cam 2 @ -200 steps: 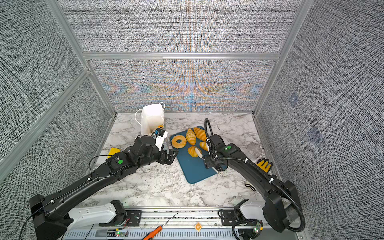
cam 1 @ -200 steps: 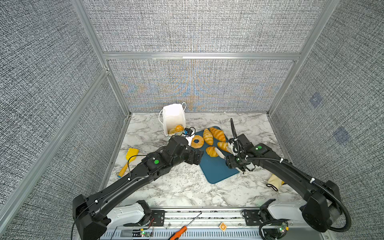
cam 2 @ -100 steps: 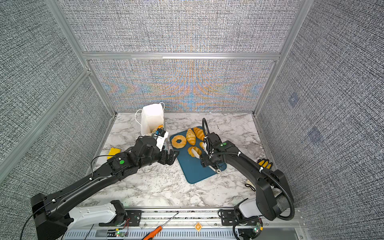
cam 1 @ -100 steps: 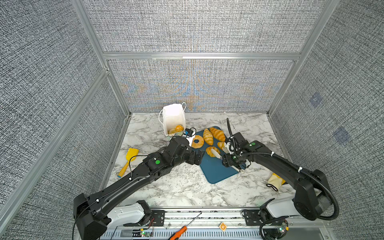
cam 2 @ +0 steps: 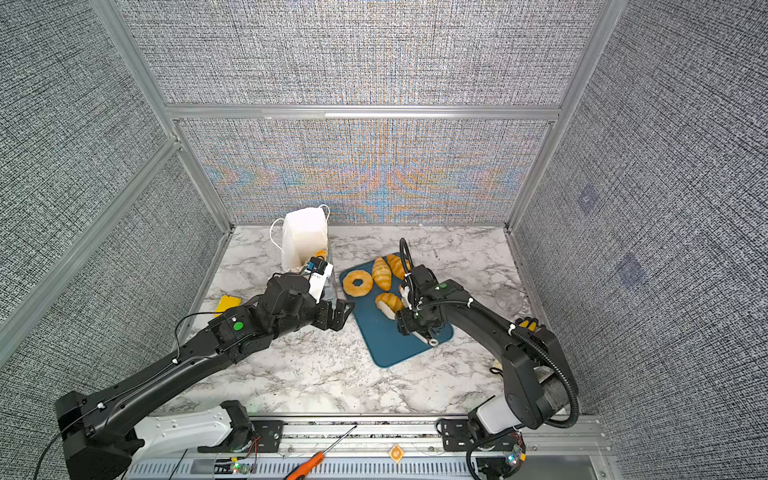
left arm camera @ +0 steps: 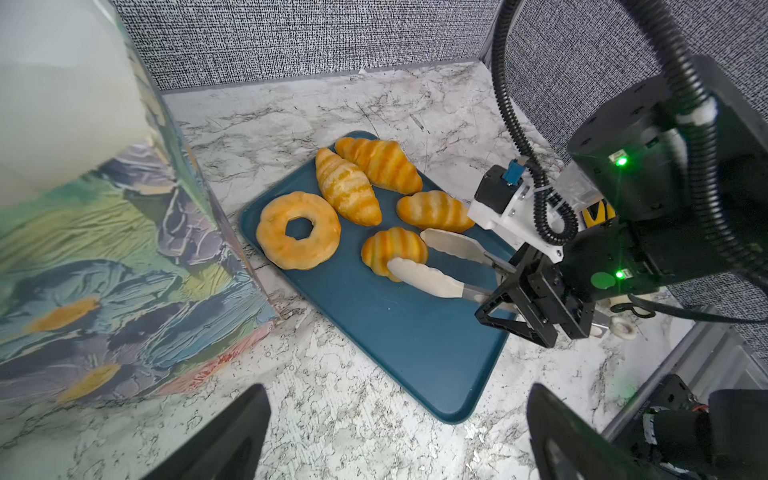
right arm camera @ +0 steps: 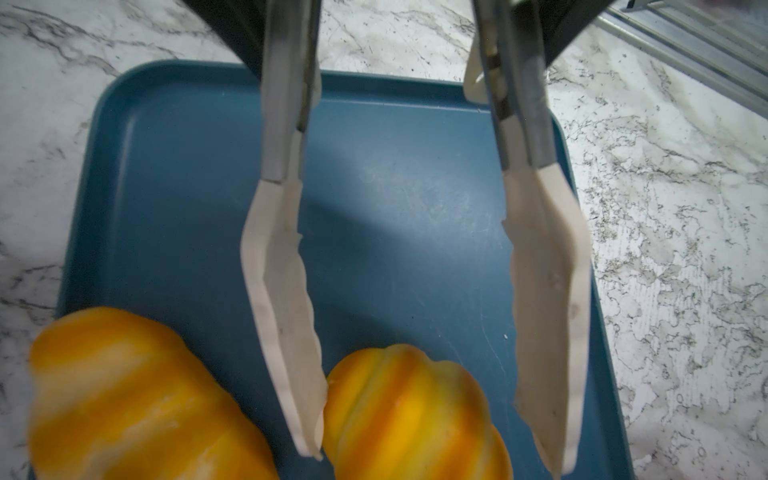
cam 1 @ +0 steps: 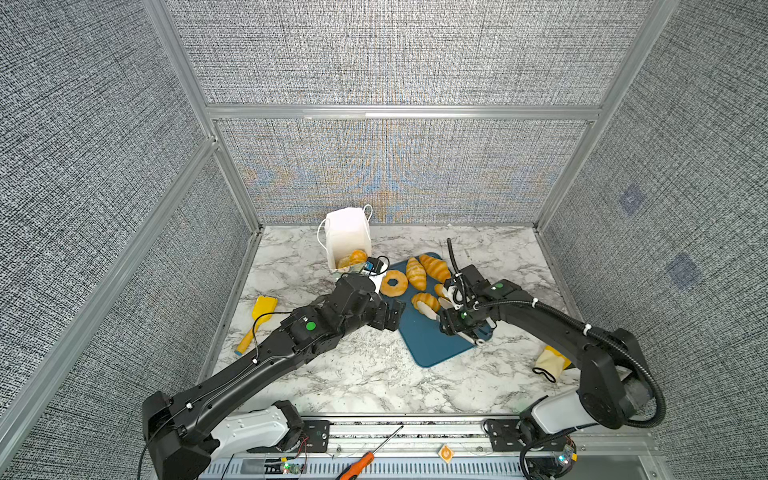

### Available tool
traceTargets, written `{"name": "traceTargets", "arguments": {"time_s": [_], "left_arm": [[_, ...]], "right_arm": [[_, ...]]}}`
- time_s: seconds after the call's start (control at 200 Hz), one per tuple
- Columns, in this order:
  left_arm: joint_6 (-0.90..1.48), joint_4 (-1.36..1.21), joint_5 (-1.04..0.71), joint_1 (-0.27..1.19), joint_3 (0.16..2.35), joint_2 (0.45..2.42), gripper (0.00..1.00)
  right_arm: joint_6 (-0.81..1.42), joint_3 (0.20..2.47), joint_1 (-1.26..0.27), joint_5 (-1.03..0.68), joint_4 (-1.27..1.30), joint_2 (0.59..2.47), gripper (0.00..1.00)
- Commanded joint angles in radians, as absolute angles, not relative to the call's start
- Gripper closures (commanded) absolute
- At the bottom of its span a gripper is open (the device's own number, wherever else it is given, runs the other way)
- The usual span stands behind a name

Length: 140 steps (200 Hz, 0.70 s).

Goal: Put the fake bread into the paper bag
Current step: 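Lower the open tongs around a knotted roll on the tray with the right gripper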

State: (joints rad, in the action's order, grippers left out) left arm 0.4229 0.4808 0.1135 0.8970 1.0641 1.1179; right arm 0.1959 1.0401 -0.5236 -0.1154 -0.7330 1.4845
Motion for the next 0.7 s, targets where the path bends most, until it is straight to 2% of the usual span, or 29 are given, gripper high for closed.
{"name": "traceTargets", "arguments": {"time_s": [0.0, 0.33, 0.695], "left_arm": [[0.414, 0.478, 0.129, 0.897, 1.071, 1.117, 0.02], [0.416, 0.478, 0.13, 0.897, 1.071, 1.117, 0.02], [0.414, 0.48, 0.129, 0.897, 1.072, 1.126, 0.02]], "right_arm": [[0.201, 1.046, -0.536, -0.145, -0.748, 1.47, 0.29], [0.192, 1.073, -0.559, -0.151, -0.787, 1.469, 0.29], [0.169, 1.091, -0.574, -0.031, -0.848, 1.466, 0.28]]}}
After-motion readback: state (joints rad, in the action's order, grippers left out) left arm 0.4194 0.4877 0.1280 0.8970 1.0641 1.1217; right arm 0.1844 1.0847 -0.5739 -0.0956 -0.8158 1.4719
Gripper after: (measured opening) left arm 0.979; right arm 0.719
